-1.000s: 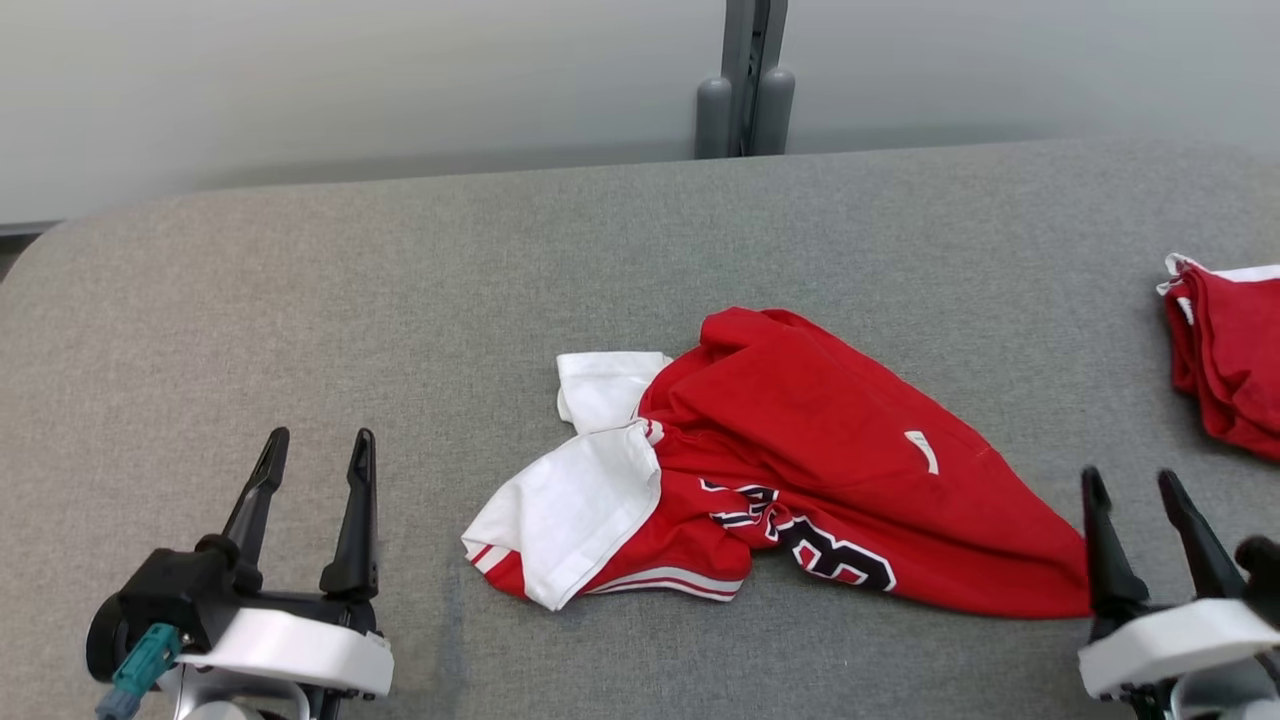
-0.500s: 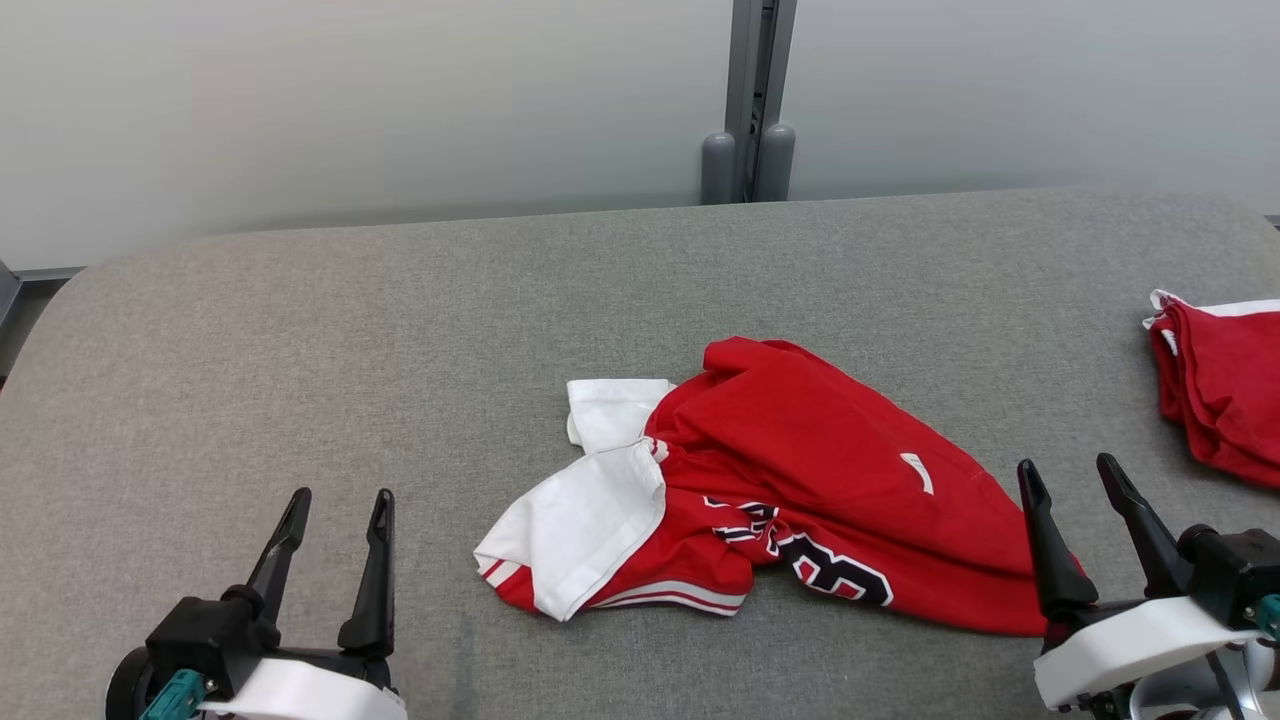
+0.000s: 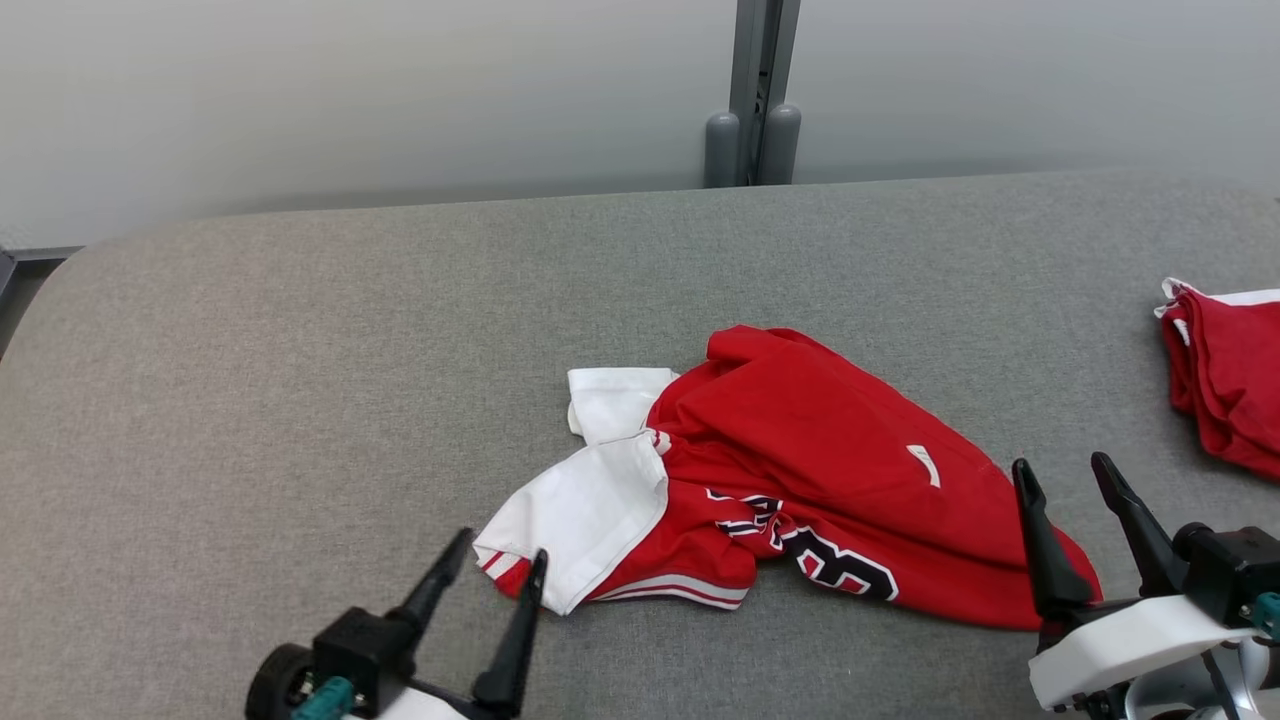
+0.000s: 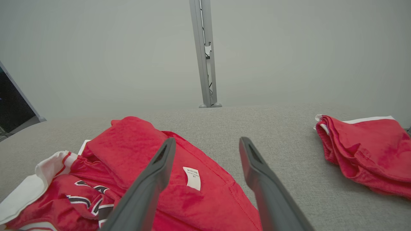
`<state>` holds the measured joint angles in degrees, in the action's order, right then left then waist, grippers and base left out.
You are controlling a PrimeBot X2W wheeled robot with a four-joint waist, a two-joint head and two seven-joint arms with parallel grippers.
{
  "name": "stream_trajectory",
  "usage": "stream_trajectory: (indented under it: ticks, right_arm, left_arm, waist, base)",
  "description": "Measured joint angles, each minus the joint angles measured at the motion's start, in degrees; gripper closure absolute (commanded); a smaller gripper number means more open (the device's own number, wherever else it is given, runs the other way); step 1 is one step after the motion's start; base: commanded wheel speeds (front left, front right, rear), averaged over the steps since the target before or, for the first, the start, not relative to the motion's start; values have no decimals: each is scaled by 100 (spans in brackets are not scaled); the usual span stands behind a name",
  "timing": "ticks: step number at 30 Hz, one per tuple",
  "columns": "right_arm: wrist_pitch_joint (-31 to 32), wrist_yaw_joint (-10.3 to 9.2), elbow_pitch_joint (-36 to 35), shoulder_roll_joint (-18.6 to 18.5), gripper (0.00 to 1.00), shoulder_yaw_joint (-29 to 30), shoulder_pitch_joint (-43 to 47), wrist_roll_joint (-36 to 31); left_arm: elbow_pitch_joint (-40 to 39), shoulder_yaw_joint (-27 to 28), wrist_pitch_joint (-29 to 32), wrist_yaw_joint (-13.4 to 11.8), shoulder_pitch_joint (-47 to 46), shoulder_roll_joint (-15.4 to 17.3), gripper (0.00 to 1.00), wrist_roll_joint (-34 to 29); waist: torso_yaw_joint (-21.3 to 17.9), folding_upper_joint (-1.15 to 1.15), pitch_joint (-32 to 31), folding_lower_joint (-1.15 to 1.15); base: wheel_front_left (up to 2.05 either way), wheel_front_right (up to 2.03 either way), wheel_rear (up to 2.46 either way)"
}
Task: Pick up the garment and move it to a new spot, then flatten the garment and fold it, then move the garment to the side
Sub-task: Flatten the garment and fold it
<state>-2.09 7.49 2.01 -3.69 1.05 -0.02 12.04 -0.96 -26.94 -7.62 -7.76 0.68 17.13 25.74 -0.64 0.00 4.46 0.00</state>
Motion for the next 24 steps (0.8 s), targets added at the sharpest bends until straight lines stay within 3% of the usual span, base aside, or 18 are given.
stream_trajectory:
  ticks: [8, 21, 22, 23, 24]
  right_arm:
    - [0, 0, 33, 21, 0, -118, -108, 1]
    - [-46, 0, 78, 26, 0, -49, -189, 0]
    - [-47, 0, 83, 29, 0, -45, -189, 0]
    - [-53, 0, 91, 31, 0, -37, -189, 0]
    - [-54, 0, 99, 33, 0, -31, -189, 0]
  left_arm:
    - [656, -656, 321, 453, -245, -277, 0, 4]
    - [1539, -722, 660, 544, -651, -271, 0, 58]
    - [1540, -722, 659, 544, -669, -264, 23, 58]
    - [1533, -716, 654, 547, -685, -259, 52, 65]
    - [1507, -703, 624, 565, -686, -257, 66, 79]
  waist:
    - [-75, 0, 215, 0]
    - [-307, 0, 438, 0]
    - [-304, 0, 449, 0]
    - [-297, 0, 456, 0]
    - [-288, 0, 462, 0]
  base:
    - [0, 0, 0]
    - [0, 0, 0]
    - [0, 0, 0]
    - [0, 0, 0]
    - [0, 0, 0]
